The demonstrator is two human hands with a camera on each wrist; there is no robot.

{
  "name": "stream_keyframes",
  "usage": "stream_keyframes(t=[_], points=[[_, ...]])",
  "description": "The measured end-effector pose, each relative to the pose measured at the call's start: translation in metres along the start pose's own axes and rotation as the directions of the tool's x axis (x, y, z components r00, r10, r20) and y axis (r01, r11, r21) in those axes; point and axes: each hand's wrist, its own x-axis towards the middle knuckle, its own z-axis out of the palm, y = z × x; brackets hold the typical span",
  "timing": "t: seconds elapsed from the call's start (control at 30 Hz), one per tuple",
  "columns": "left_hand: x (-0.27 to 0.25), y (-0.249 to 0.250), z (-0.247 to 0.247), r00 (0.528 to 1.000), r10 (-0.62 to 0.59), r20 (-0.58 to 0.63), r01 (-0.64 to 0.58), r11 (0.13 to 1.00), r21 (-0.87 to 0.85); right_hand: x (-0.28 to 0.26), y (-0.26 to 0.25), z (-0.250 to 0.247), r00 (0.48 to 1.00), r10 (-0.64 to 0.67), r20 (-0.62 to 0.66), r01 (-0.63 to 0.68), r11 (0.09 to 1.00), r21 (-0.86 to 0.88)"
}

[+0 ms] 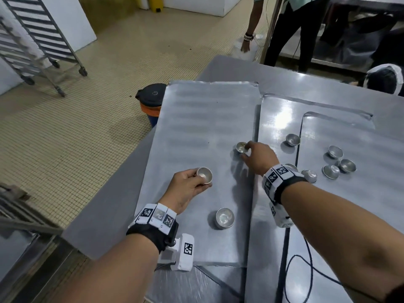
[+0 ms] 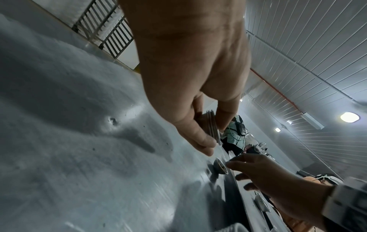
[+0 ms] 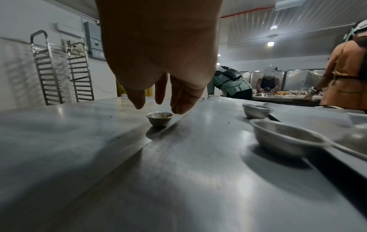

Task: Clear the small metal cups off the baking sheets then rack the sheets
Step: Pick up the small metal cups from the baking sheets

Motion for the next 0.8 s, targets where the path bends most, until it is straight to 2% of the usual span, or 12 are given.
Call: stream_keyframes(t=[0.17,0.27,0.47,0.63,0.8], points=[[0.002,0.001,-0.005,1.000,0.005,0.006,-0.005,1.000,0.017,0.034,-0.010,0.009,0.997,-0.055,0.056,0.058,0.996,-0.060],[0.002,0.002,-0.009,1.000,0.006,0.005,-0.006,1.000,0.017,0.045,-0.013,0.016,0.995,-0.031,0.098,0.044,0.989,-0.138],[0.000,-0.002,-0.014,1.000,0.001,0.014,-0.001,1.000,0.015,0.029,-0.016,0.020,0.996,-0.055,0.074,0.065,0.987,-0.147],[-0.002,-0.003,-0.005,1.000,-0.002,0.014,0.002,1.000,0.010,0.000,-0.020,0.017,0.989,-0.061,0.136,0.057,0.998,0.035],[-0.010,-0.002,0.007,1.000,0.011,0.015,-0.011,1.000,0.005,-0.045,-0.032,0.000,0.983,-0.169,0.076,0.133,0.929,0.346]])
